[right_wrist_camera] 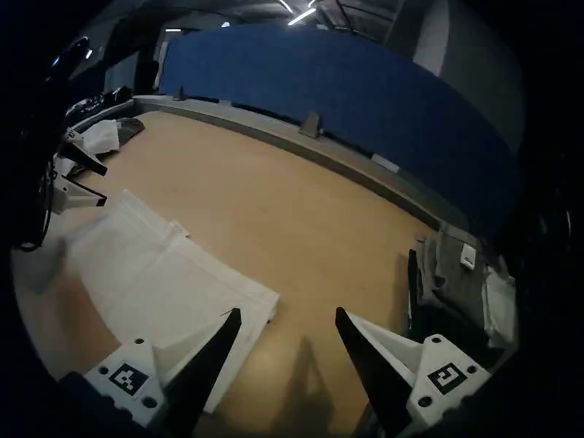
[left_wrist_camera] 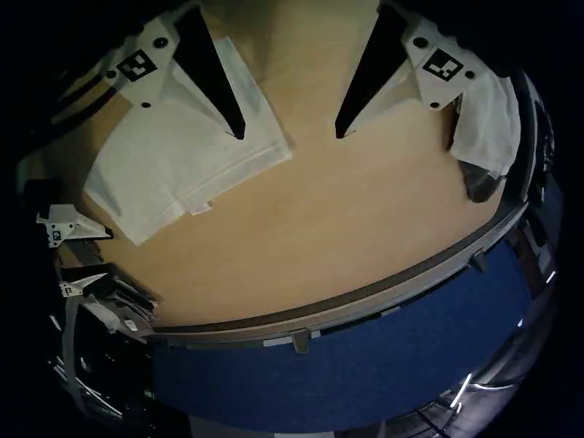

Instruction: Fold towel

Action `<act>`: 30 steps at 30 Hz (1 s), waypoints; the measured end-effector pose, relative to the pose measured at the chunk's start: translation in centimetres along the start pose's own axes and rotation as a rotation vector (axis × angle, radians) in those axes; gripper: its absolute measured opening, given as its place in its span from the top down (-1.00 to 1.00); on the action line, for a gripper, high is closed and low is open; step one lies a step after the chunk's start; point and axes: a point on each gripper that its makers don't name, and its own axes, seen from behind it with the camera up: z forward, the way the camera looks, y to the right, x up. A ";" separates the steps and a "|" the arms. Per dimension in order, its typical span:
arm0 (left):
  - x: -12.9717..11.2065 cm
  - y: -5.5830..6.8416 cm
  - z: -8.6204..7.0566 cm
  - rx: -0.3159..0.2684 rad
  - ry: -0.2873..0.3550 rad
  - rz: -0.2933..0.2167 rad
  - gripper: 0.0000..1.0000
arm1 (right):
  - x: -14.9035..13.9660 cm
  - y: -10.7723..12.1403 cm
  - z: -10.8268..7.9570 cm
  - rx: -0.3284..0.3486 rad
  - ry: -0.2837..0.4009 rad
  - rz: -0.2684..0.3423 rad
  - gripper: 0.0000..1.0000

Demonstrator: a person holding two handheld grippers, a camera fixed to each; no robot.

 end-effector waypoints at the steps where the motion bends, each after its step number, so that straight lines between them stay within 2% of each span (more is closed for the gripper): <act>1: 0.0 0.1 -0.2 -0.003 0.002 -0.002 -0.56 | -0.1 -0.3 -0.2 0.010 -0.001 0.002 -1.00; 8: -0.6 0.6 -1.4 -0.019 0.005 -0.009 -0.58 | -1.6 -2.2 -1.3 0.058 -0.020 0.026 -1.00; 17: -2.8 1.5 -3.5 -0.040 -0.010 -0.030 -0.60 | -3.5 -3.8 -3.1 0.087 -0.040 0.045 -1.00; 23: -4.6 2.7 -5.1 -0.063 -0.024 -0.045 -0.62 | -4.6 -4.8 -4.3 0.112 -0.055 0.057 -1.00; 30: -7.4 4.2 -6.9 -0.092 -0.053 -0.037 -0.63 | -6.3 -6.3 -5.4 0.151 -0.076 0.064 -1.00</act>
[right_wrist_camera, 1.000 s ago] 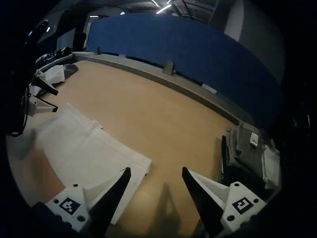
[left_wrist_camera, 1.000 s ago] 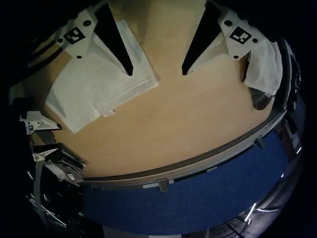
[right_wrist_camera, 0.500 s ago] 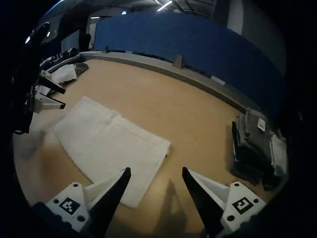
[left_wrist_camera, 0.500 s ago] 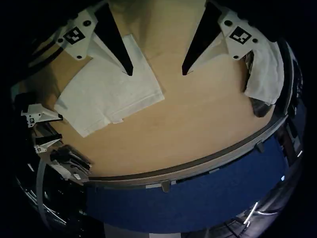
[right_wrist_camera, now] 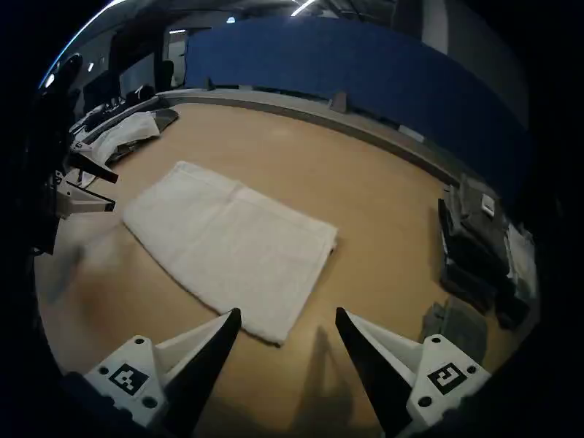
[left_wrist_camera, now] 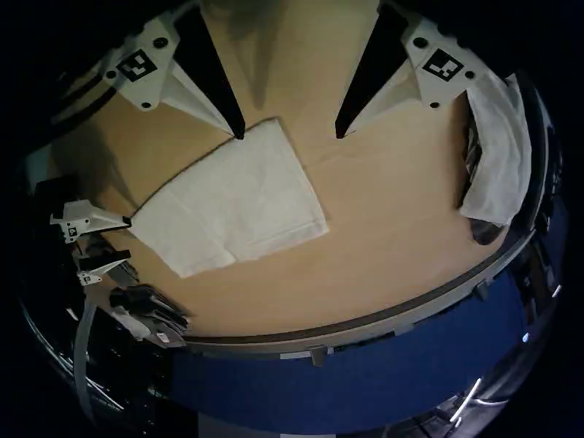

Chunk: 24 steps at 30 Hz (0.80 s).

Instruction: Fold towel

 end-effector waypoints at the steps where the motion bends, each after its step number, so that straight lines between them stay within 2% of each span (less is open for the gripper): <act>1: -0.4 0.1 -0.1 0.000 -0.006 0.001 -0.64 | -0.2 -0.2 0.0 0.007 -0.004 0.003 -1.00; 5: -1.2 0.3 -0.4 -0.002 -0.015 -0.006 -0.65 | -0.6 -0.7 0.2 0.032 -0.011 0.013 -0.91; 12: -1.3 0.6 -0.7 -0.006 -0.013 -0.025 -0.66 | -1.2 -1.3 0.4 0.068 -0.035 0.010 -0.45; 24: -1.4 0.6 -0.9 -0.004 -0.016 -0.017 -0.69 | -2.0 -1.6 0.4 0.101 -0.063 0.018 0.33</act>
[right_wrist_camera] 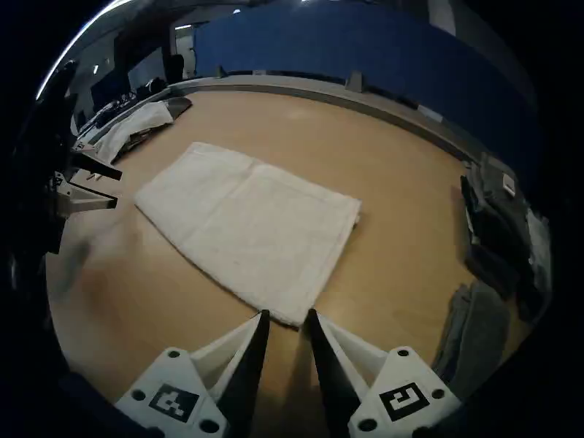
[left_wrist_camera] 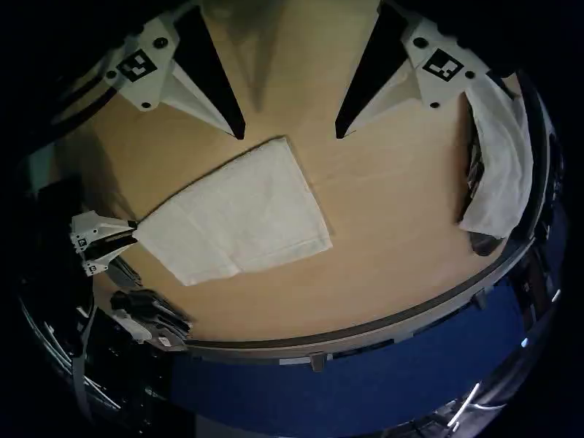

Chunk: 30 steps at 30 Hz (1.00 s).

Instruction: Fold towel

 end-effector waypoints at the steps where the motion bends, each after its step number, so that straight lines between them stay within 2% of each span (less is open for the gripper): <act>1: 0.0 0.0 0.0 0.000 0.000 0.000 -0.70 | -0.1 0.0 0.0 0.001 -0.002 0.000 0.41; 5: 0.1 0.1 -0.1 0.001 0.000 0.000 -0.71 | -0.4 -0.1 0.0 0.011 -0.009 -0.001 0.71; 9: 0.1 0.2 -0.2 -0.001 0.001 0.001 -0.72 | -0.5 -0.2 0.0 0.016 -0.010 0.005 0.88; 21: -0.2 0.2 -0.3 -0.001 -0.003 -0.002 -0.74 | 0.4 -0.2 -0.5 0.018 0.011 0.016 0.93; 30: -0.2 -0.3 -0.6 0.005 0.001 -0.003 -0.77 | 3.4 -0.5 -1.4 0.015 0.065 -0.004 0.93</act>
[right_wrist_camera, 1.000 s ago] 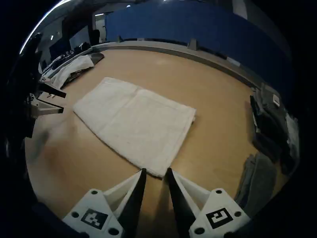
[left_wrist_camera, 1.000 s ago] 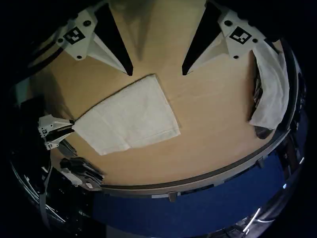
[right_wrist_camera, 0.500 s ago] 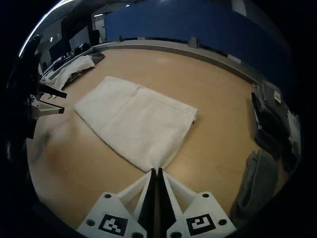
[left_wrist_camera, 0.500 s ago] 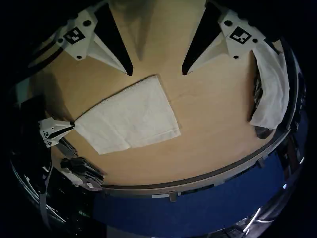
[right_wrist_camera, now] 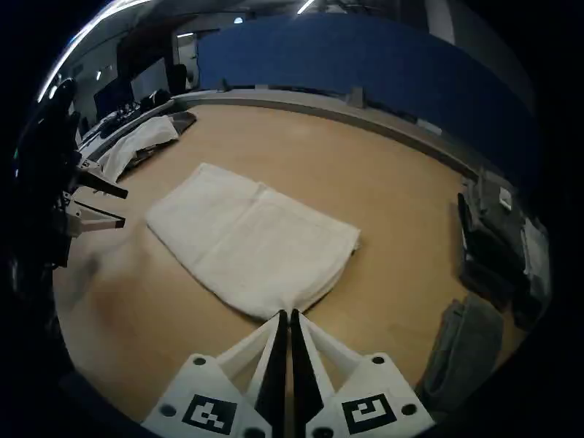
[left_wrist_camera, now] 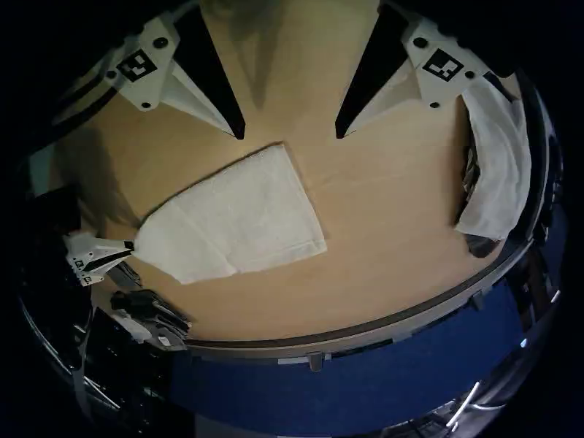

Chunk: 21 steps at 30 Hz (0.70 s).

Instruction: Fold towel

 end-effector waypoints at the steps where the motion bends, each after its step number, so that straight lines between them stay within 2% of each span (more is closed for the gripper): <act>1: 0.0 -0.1 -0.1 0.001 0.001 0.000 -0.77 | 0.5 -0.1 -0.1 0.001 0.008 -0.004 0.93; 14: 0.7 -0.9 -1.1 0.009 0.026 -0.010 -0.80 | 7.8 -2.5 -1.1 0.035 0.104 -0.080 0.93; 21: 0.7 -1.6 -1.6 0.015 0.035 -0.016 -0.82 | 11.0 -4.4 -0.5 0.063 0.133 -0.122 0.94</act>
